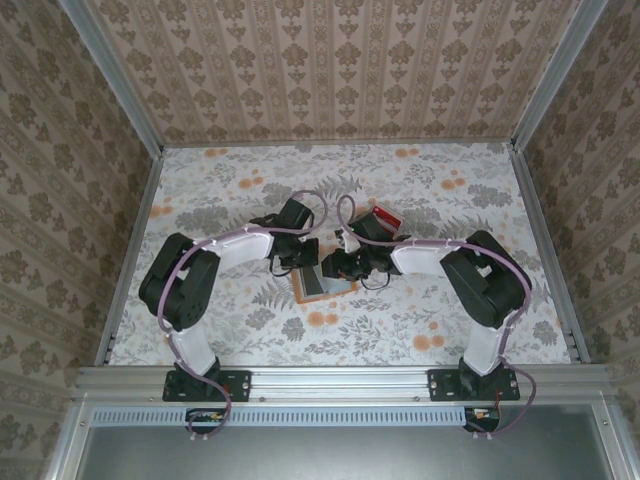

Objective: Put the credit cards into the card holder

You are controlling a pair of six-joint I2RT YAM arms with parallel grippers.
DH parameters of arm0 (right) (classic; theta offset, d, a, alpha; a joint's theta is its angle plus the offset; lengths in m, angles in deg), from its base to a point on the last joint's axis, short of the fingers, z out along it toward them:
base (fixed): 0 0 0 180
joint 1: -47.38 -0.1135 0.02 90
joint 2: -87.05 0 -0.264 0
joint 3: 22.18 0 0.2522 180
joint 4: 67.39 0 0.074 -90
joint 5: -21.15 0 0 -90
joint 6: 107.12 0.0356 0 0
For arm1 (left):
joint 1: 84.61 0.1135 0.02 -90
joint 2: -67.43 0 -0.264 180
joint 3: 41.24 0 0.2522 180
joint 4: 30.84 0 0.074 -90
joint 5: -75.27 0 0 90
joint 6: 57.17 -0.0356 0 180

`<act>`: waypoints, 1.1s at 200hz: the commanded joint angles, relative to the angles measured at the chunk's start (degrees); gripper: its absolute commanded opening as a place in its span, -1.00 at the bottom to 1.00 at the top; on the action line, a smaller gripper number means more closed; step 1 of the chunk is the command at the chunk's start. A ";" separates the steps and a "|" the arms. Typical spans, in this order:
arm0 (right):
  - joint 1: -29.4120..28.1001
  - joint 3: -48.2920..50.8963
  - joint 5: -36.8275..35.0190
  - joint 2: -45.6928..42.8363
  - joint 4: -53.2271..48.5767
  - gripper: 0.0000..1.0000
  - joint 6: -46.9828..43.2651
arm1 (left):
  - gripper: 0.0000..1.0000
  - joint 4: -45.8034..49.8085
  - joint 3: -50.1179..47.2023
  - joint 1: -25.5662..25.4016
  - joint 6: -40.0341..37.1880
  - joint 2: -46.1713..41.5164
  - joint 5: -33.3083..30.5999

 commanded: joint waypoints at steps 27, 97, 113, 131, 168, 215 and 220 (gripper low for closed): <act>1.90 1.01 0.23 -4.80 -5.15 -0.23 -0.58 | -1.00 -10.35 -7.27 2.19 2.62 -5.33 3.55; 1.26 0.29 0.10 -0.05 -5.18 -0.18 -0.66 | -1.00 -23.77 -13.32 3.41 7.34 -6.43 10.23; 1.28 0.48 -1.34 0.25 -5.79 -0.18 -0.79 | -1.00 -24.57 -13.76 3.86 8.10 -6.35 10.83; 1.33 0.82 -2.70 0.09 -6.45 -0.18 -1.10 | -1.00 -24.67 -14.05 4.04 8.12 -6.68 10.83; 1.28 0.89 -0.85 0.37 -5.28 -0.16 -0.66 | -1.00 -24.28 -14.10 4.13 8.01 -7.31 10.70; 0.42 0.17 4.46 1.64 0.76 -0.16 2.79 | -1.00 -24.61 -14.14 4.13 8.46 -7.14 10.91; 0.34 0.06 4.82 1.72 1.20 -0.16 3.13 | -1.00 -24.59 -14.18 4.13 8.47 -7.08 10.84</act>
